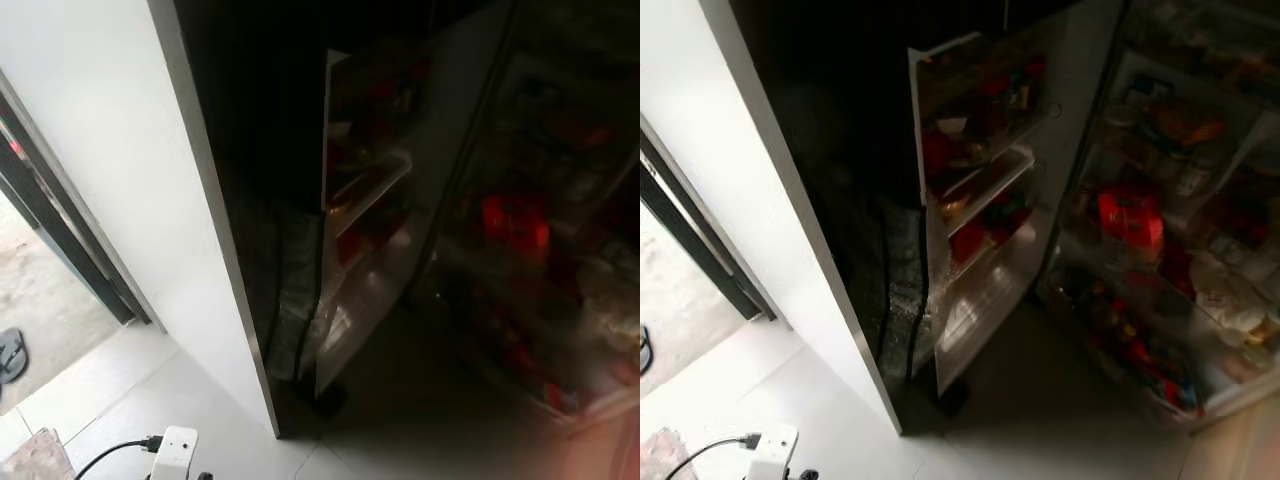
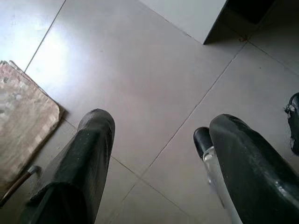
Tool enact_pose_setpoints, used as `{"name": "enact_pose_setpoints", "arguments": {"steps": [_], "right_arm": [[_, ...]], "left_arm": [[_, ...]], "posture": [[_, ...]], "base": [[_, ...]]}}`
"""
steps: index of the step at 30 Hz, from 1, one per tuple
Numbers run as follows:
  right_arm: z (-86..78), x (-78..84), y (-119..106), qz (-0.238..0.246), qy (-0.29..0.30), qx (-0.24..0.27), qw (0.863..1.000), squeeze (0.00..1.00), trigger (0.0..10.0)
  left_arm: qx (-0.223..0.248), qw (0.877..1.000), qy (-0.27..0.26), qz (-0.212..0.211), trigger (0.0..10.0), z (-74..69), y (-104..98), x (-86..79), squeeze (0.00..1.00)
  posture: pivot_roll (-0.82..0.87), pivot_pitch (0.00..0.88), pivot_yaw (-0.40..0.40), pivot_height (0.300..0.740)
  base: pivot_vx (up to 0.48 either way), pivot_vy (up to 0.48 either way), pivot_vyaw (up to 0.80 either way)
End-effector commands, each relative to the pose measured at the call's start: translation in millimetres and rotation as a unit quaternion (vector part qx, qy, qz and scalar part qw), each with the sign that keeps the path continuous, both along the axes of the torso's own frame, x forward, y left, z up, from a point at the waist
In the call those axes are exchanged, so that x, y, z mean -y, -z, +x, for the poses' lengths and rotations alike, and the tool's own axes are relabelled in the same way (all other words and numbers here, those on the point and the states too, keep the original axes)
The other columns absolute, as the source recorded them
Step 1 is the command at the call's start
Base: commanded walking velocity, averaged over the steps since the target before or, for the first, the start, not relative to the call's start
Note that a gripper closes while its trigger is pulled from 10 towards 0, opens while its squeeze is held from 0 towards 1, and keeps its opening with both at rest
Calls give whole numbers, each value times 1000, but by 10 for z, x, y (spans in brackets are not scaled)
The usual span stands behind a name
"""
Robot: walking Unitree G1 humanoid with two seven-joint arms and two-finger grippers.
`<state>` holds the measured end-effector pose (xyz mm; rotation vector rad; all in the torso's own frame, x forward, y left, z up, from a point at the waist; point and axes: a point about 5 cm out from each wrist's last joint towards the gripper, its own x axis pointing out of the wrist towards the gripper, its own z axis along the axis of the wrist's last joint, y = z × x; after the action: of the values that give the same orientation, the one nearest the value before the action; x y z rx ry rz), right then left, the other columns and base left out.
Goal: Restocking fridge
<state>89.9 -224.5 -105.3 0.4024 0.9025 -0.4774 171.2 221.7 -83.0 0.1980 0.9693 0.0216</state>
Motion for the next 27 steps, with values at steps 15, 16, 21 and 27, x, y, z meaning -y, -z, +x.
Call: {"name": "enact_pose_setpoints", "arguments": {"steps": [15, 16, 21, 27], "right_arm": [[373, 286, -241, -104, 107, 89, 985, 0, 10000], [510, 348, -321, -119, 110, 113, 980, 0, 10000], [624, 406, -459, -160, 103, 167, 967, 0, 10000], [426, 331, -467, -231, 101, 165, 954, 0, 10000]], "left_arm": [[-32, 999, 12, 7, 10000, -132, 53, -43, 0], [-32, 999, 12, 8, 10000, -132, 53, -44, 0], [-33, 999, 17, 10, 10000, -129, 51, -46, 0], [-32, 999, 18, 6, 10000, -126, 53, -32, 0]], "posture": [[-106, 33, 57, 740], [-114, 34, 59, 740], [-129, 35, 58, 740], [-133, 37, 59, 740]], "base": [[0, 0, 0], [0, 0, 0], [0, 0, 0], [0, 0, 0]]}}
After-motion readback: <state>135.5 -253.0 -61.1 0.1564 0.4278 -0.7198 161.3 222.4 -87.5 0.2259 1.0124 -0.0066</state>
